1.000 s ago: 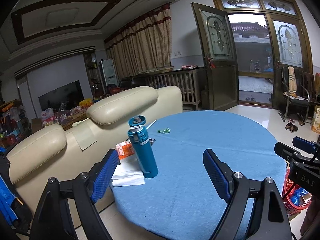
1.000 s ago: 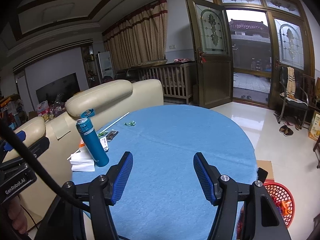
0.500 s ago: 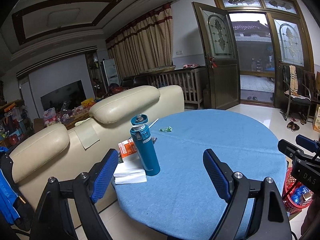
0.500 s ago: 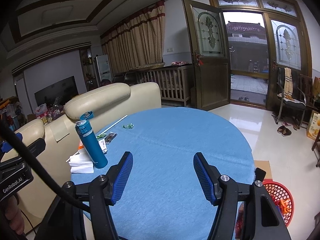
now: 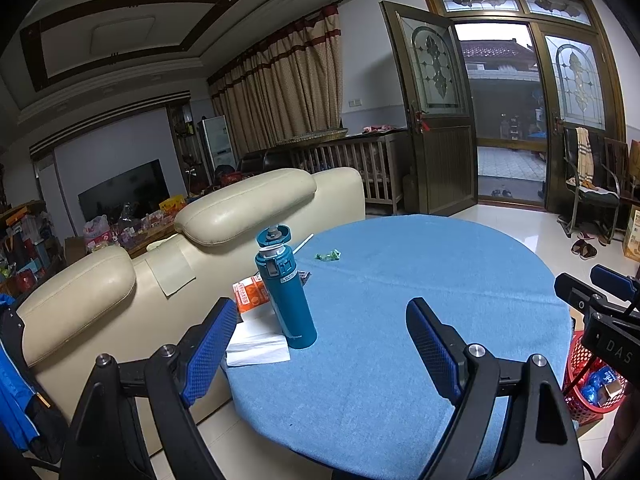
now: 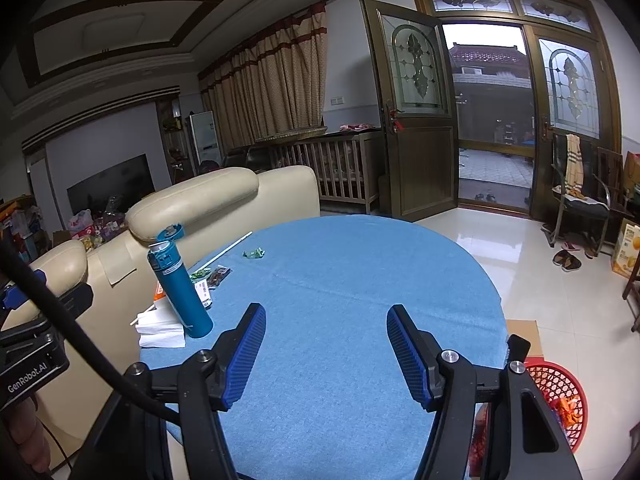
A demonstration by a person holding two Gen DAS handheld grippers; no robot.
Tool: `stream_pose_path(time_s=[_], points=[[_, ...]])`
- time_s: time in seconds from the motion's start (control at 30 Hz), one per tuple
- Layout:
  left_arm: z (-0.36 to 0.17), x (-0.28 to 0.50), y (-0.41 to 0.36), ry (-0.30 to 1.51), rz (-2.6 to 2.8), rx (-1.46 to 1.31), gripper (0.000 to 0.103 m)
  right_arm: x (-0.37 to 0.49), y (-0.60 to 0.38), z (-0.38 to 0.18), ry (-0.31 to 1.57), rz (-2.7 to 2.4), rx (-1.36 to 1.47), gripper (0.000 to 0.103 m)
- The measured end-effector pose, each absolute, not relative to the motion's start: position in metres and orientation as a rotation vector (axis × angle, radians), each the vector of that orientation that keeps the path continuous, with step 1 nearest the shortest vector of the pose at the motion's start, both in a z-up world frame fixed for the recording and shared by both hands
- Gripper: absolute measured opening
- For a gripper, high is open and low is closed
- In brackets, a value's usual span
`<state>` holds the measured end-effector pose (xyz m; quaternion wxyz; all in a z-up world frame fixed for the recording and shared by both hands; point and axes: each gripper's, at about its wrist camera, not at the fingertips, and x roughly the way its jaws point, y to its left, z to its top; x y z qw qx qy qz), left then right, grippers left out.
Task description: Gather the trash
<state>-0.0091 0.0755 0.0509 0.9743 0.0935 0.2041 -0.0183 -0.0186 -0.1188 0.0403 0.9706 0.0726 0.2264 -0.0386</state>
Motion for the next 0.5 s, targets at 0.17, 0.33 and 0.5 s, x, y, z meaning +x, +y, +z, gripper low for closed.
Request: stream_pose_path(time_s=[0.17, 0.33, 0.5], points=[[0.0502, -0.0091, 0.0762, 0.417, -0.037, 0.184, 0.087, -0.0189, -0.1186, 0.0394, 0.458, -0.078, 0.144, 0.067], [0.0490, -0.0085, 0.0768, 0.419, -0.036, 0.183, 0.087, -0.0185, -0.1179, 0.0390, 0.458, -0.079, 0.143, 0.067], [0.0477, -0.0070, 0.0784, 0.425, -0.037, 0.179, 0.087, -0.0185, -0.1179, 0.0384, 0.459, -0.081, 0.140, 0.067]])
